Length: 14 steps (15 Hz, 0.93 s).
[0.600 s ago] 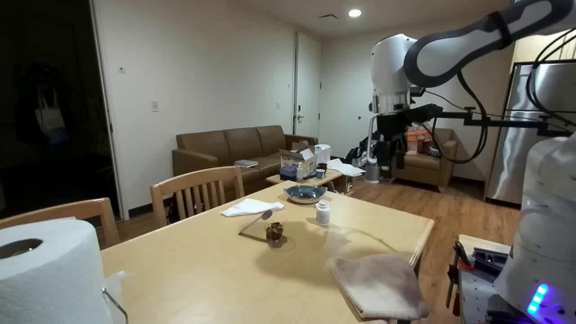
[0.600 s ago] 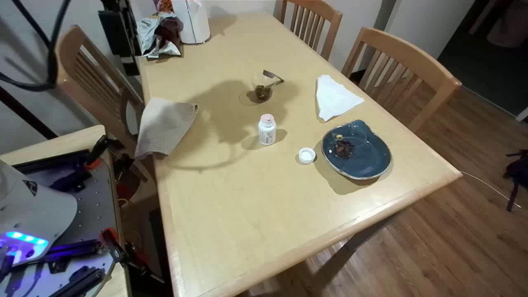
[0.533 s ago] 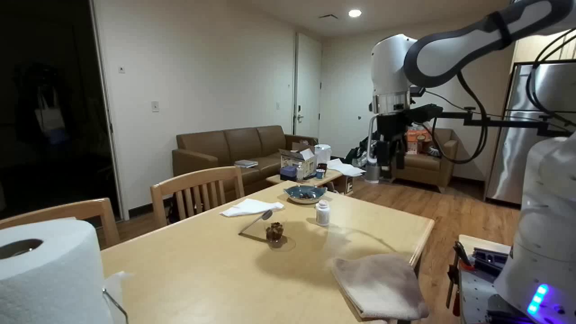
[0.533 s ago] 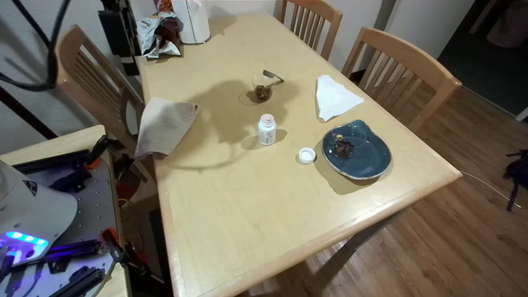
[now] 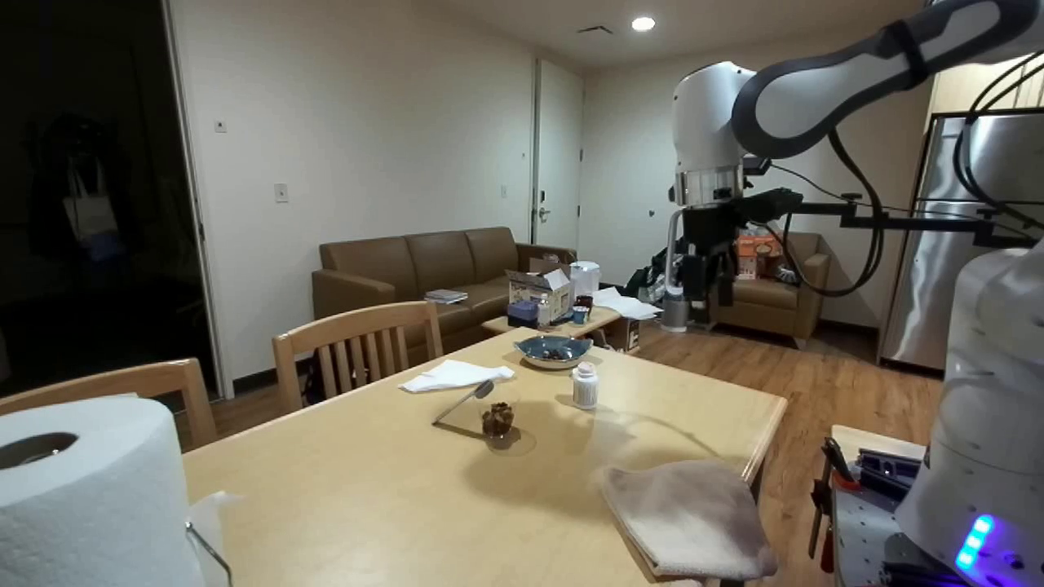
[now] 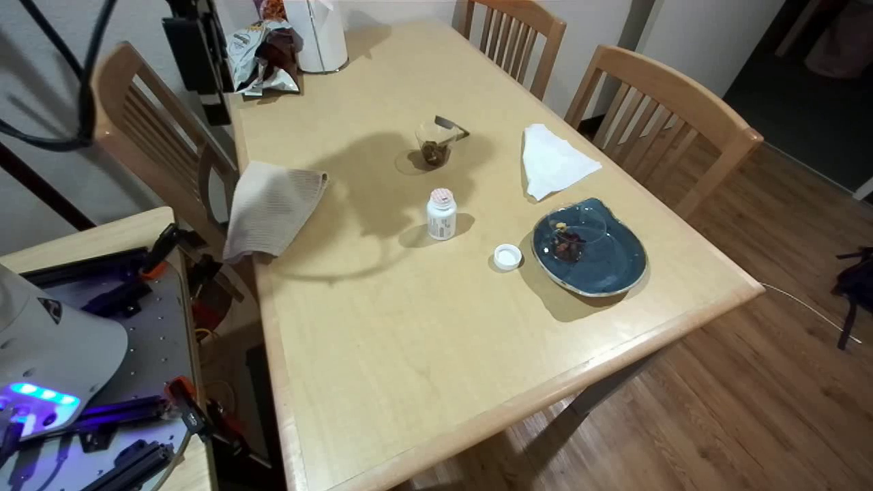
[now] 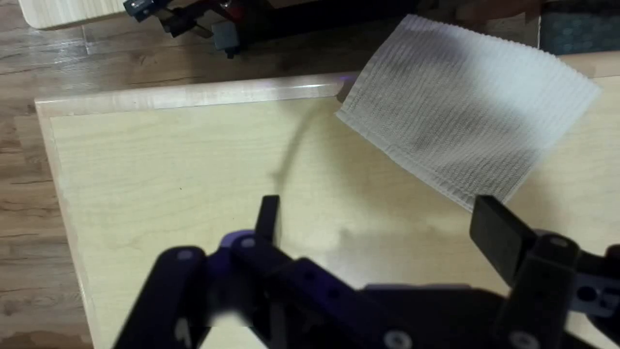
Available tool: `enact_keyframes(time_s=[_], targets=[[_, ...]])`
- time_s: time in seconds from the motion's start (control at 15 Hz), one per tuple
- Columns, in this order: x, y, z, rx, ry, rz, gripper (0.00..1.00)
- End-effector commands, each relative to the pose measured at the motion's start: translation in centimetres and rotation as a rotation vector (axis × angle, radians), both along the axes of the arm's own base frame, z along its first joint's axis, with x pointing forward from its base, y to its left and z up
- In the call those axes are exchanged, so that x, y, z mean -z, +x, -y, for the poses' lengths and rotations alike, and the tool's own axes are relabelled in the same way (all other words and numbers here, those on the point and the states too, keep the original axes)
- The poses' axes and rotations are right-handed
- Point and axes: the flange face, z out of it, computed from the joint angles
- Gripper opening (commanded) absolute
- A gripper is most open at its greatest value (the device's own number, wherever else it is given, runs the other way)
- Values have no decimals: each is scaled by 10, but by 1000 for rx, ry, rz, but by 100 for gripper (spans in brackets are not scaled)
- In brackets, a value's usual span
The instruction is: Use the towel to wipe the table
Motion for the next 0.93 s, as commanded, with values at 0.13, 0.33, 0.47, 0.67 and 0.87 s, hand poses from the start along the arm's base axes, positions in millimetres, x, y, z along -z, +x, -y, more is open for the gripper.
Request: enact_keyframes(time_s=[0.13,0.33,0.47,0.67,0.87], targets=[[37,16,2,-43,6,2,100],[78,24,6,-112,20,-3,100],[106,26,5,-206,18,-13,100],[152,23,-7,-351,25,-90,100],[199,13,-17,-489,0,-169,100]])
